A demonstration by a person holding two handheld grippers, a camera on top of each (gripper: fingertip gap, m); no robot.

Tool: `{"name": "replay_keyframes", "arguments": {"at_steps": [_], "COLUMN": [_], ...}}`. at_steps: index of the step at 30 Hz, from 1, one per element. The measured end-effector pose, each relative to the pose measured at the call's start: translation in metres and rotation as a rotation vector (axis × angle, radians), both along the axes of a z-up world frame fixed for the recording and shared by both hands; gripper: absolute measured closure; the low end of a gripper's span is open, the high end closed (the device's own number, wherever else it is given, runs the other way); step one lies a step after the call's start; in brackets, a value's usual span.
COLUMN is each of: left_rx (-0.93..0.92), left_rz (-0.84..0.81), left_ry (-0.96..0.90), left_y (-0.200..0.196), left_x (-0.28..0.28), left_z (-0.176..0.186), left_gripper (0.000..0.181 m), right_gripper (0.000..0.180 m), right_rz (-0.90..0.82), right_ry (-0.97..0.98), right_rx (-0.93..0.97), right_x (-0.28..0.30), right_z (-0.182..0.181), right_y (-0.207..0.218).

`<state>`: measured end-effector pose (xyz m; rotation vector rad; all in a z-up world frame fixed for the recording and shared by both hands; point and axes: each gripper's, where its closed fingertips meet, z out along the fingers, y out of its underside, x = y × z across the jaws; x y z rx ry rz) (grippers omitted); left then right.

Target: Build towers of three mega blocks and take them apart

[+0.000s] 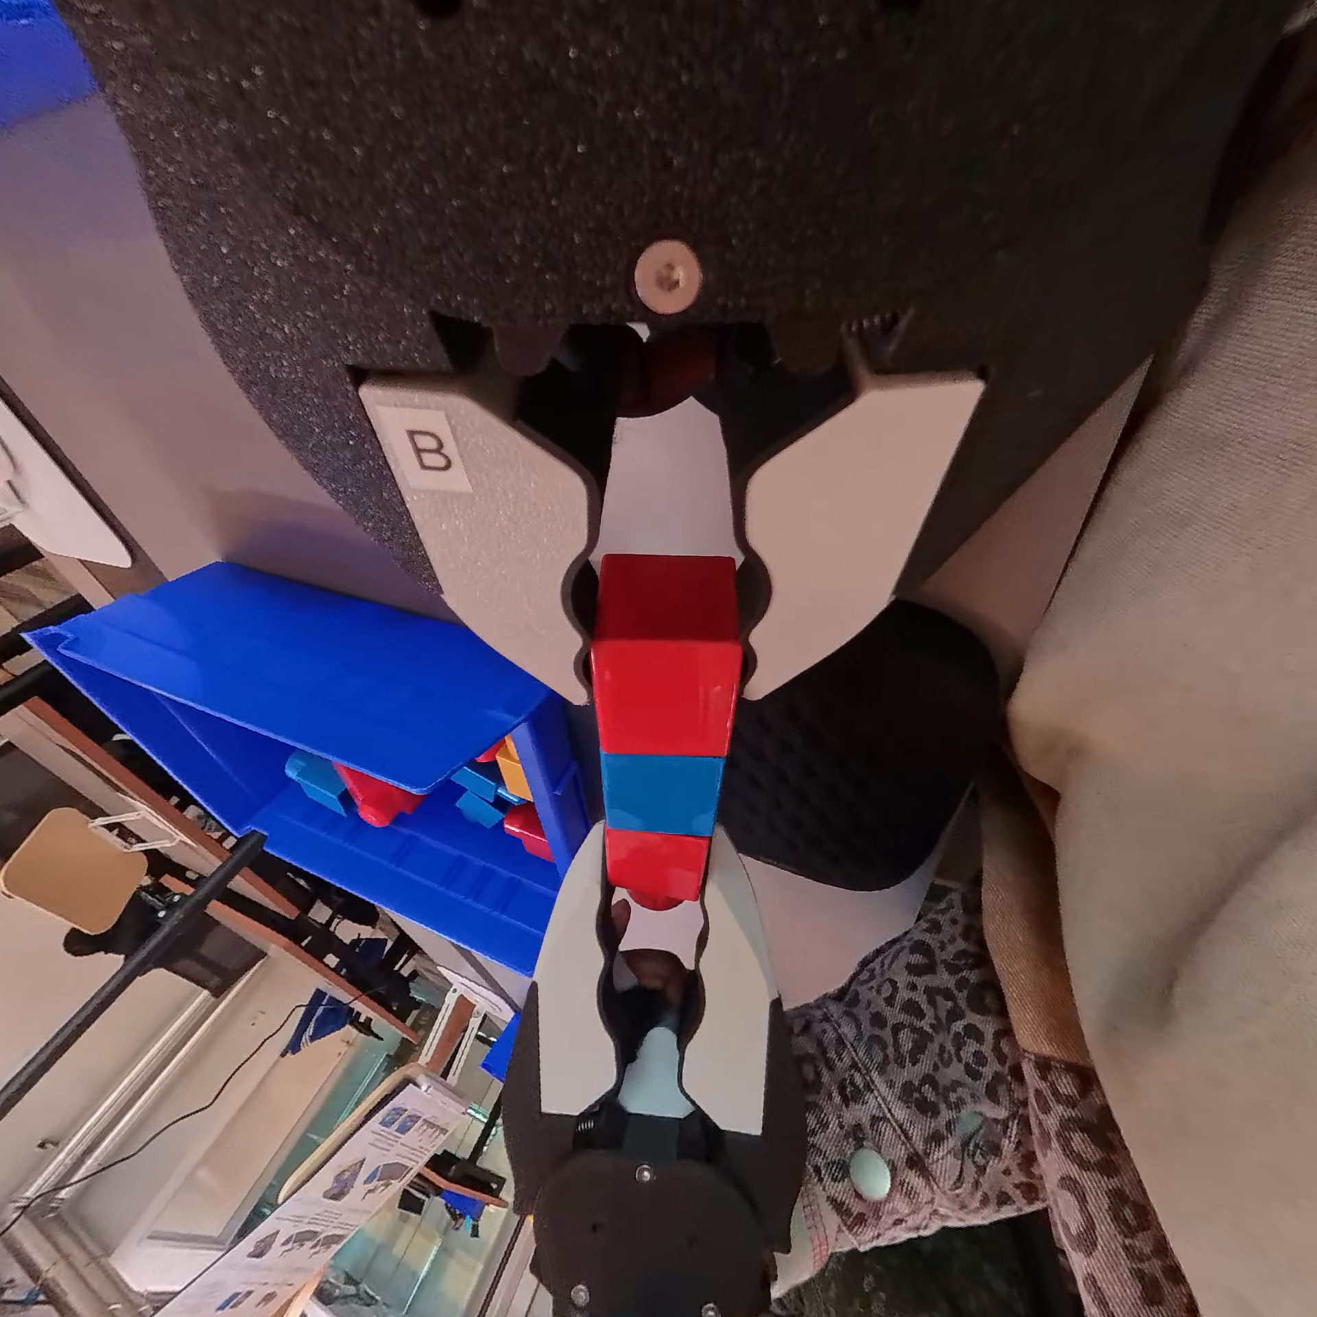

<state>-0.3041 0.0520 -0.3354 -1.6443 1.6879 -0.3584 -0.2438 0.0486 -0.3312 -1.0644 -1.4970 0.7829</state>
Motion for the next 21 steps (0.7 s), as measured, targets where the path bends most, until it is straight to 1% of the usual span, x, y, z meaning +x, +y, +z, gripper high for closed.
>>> {"name": "replay_keyframes", "arguments": {"at_steps": [1, 6, 11, 15, 21], "left_rx": [0.009, 0.061, 0.097, 0.142, 0.122], "left_rz": [-0.001, -0.019, -0.012, -0.014, 0.006], "left_ry": [-0.008, -0.042, -0.001, -0.042, -0.028], "left_y": [0.001, 0.004, 0.01, 0.01, 0.01], "left_x": [0.001, 0.007, 0.007, 0.011, 0.009], "left_z": [0.002, 0.008, 0.006, 0.015, 0.015], "left_gripper": [0.146, 0.146, 0.146, 0.146, 0.146], "right_gripper": [0.144, 0.144, 0.144, 0.144, 0.144], "right_rz": [-0.002, 0.0, -0.014, -0.005, -0.006], "right_ry": [0.012, 0.059, 0.067, 0.113, 0.115], "right_rx": [0.001, -0.026, -0.046, -0.136, -0.13], "right_x": [0.0, 0.003, 0.003, 0.006, 0.005], "right_z": [0.002, 0.009, 0.009, 0.016, 0.016], "right_y": [0.0, 0.002, 0.005, 0.007, 0.007]}}
